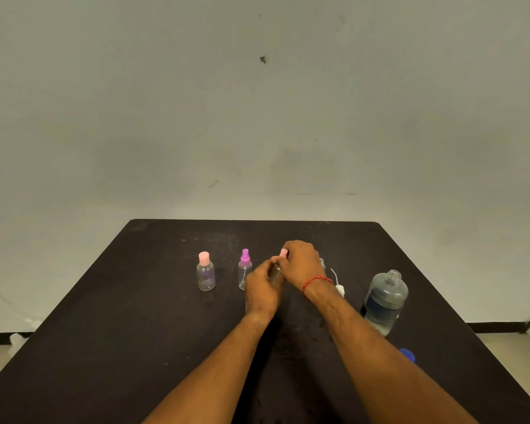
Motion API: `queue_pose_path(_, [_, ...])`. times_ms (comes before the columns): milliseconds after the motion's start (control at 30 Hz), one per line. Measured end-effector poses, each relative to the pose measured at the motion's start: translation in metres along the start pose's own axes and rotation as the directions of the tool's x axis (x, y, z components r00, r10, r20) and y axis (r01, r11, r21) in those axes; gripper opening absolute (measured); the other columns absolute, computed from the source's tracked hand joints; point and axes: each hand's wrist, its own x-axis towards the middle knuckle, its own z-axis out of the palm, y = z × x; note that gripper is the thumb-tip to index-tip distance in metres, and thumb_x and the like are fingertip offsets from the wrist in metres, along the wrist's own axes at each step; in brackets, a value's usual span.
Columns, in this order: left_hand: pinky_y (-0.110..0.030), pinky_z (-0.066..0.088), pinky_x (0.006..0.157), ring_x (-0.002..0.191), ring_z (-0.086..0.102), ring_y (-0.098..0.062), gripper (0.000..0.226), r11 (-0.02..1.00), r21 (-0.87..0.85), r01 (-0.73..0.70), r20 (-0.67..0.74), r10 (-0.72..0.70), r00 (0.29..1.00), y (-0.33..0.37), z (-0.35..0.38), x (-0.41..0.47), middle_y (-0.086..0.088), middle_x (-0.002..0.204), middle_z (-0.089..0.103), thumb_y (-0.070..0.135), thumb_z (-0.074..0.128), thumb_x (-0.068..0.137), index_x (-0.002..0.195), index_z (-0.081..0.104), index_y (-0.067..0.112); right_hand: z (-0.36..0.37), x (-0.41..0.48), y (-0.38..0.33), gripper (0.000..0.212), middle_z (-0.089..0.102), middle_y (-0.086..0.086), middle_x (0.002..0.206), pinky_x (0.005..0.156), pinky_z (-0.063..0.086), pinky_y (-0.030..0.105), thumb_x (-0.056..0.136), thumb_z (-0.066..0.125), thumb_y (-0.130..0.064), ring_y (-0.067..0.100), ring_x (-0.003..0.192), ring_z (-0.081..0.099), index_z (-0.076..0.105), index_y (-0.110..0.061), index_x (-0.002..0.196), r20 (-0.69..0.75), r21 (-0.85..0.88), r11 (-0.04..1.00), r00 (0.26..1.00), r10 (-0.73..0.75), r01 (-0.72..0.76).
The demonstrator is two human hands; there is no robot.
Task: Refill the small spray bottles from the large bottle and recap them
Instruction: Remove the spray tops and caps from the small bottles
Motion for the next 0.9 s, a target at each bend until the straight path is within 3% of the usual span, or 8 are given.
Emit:
queue_pose_path(100, [-0.007, 0.050, 0.072, 0.090, 0.068, 0.001, 0.014, 0.994, 0.095, -0.061, 0.007, 0.060, 0.998, 0.004, -0.007, -0.003, 0.014, 0.090, 0.072, 0.016, 0.067, 0.096, 0.105, 0.071, 0.026, -0.006, -0.004, -0.001, 0.013, 0.063, 0.003, 0.091, 0.072, 0.049, 0.032, 0.090, 0.058, -0.023, 0.021, 0.083, 0.059, 0.065, -0.014, 0.086, 0.018, 0.015, 0.997, 0.997, -0.075, 0.075])
queue_pose_path(233, [-0.010, 0.051, 0.073, 0.089, 0.067, -0.004, 0.022, 0.983, 0.156, -0.100, 0.010, 0.100, 0.995, 0.009, -0.014, -0.005, 0.015, 0.089, 0.069, 0.010, 0.070, 0.093, 0.100, 0.068, 0.031, -0.014, -0.011, -0.004, 0.004, 0.063, 0.002, 0.096, 0.079, 0.053, 0.032, 0.086, 0.064, -0.014, 0.018, 0.086, 0.060, 0.067, -0.015, 0.089, 0.039, 0.117, 0.985, 0.991, -0.129, 0.124])
queue_pose_path(333, [-0.008, 0.050, 0.072, 0.087, 0.066, -0.002, 0.022, 0.980, 0.165, -0.112, 0.021, 0.110, 0.994, 0.014, -0.017, -0.008, 0.016, 0.088, 0.067, 0.009, 0.071, 0.092, 0.105, 0.069, 0.028, -0.019, -0.016, -0.007, 0.018, 0.063, 0.000, 0.094, 0.076, 0.051, 0.026, 0.081, 0.065, -0.004, 0.017, 0.086, 0.060, 0.065, -0.019, 0.091, 0.064, 0.197, 0.972, 0.988, -0.139, 0.124])
queue_pose_path(533, [-0.003, 0.047, 0.070, 0.085, 0.065, 0.002, 0.019, 0.974, 0.195, -0.117, 0.013, 0.117, 0.993, 0.022, -0.020, -0.014, 0.018, 0.088, 0.066, 0.014, 0.074, 0.090, 0.103, 0.068, 0.026, -0.032, -0.023, -0.007, 0.056, 0.062, -0.004, 0.093, 0.078, 0.056, 0.027, 0.082, 0.068, -0.004, 0.011, 0.082, 0.063, 0.045, -0.029, 0.126, 0.147, 0.372, 0.925, 0.979, -0.140, 0.076])
queue_pose_path(600, [-0.006, 0.049, 0.073, 0.087, 0.067, 0.003, 0.016, 0.972, 0.191, -0.140, 0.012, 0.140, 0.990, 0.021, -0.019, -0.015, 0.017, 0.088, 0.069, 0.016, 0.076, 0.089, 0.099, 0.071, 0.027, -0.032, -0.024, -0.007, 0.049, 0.061, -0.005, 0.096, 0.079, 0.054, 0.026, 0.081, 0.073, -0.017, 0.011, 0.086, 0.061, 0.048, -0.027, 0.122, 0.126, 0.350, 0.935, 0.986, -0.107, 0.057])
queue_pose_path(700, [-0.005, 0.049, 0.076, 0.091, 0.064, 0.013, 0.020, 0.968, 0.190, -0.162, 0.007, 0.164, 0.986, 0.024, -0.018, -0.018, 0.021, 0.090, 0.069, 0.015, 0.077, 0.088, 0.105, 0.073, 0.025, -0.031, -0.025, -0.006, 0.020, 0.062, -0.004, 0.089, 0.065, 0.044, 0.016, 0.082, 0.073, -0.028, 0.012, 0.081, 0.060, 0.058, -0.023, 0.094, 0.068, 0.227, 0.973, 0.996, -0.056, 0.039])
queue_pose_path(767, [-0.006, 0.050, 0.078, 0.090, 0.065, 0.011, 0.022, 0.964, 0.204, -0.170, 0.010, 0.172, 0.985, 0.024, -0.019, -0.018, 0.019, 0.092, 0.070, 0.015, 0.077, 0.087, 0.107, 0.074, 0.023, -0.031, -0.026, -0.006, 0.013, 0.064, -0.003, 0.087, 0.063, 0.042, 0.017, 0.083, 0.073, -0.024, 0.013, 0.080, 0.060, 0.060, -0.023, 0.085, 0.062, 0.211, 0.976, 0.996, -0.067, 0.053])
queue_pose_path(900, [-0.010, 0.050, 0.080, 0.095, 0.066, 0.000, 0.030, 0.955, 0.251, -0.158, 0.019, 0.158, 0.987, 0.022, -0.022, -0.020, 0.012, 0.102, 0.072, 0.022, 0.078, 0.086, 0.115, 0.072, 0.022, -0.032, -0.028, -0.006, 0.016, 0.065, -0.002, 0.095, 0.076, 0.051, 0.023, 0.083, 0.069, -0.008, 0.013, 0.090, 0.060, 0.066, -0.020, 0.092, 0.116, 0.273, 0.958, 0.986, -0.118, 0.082])
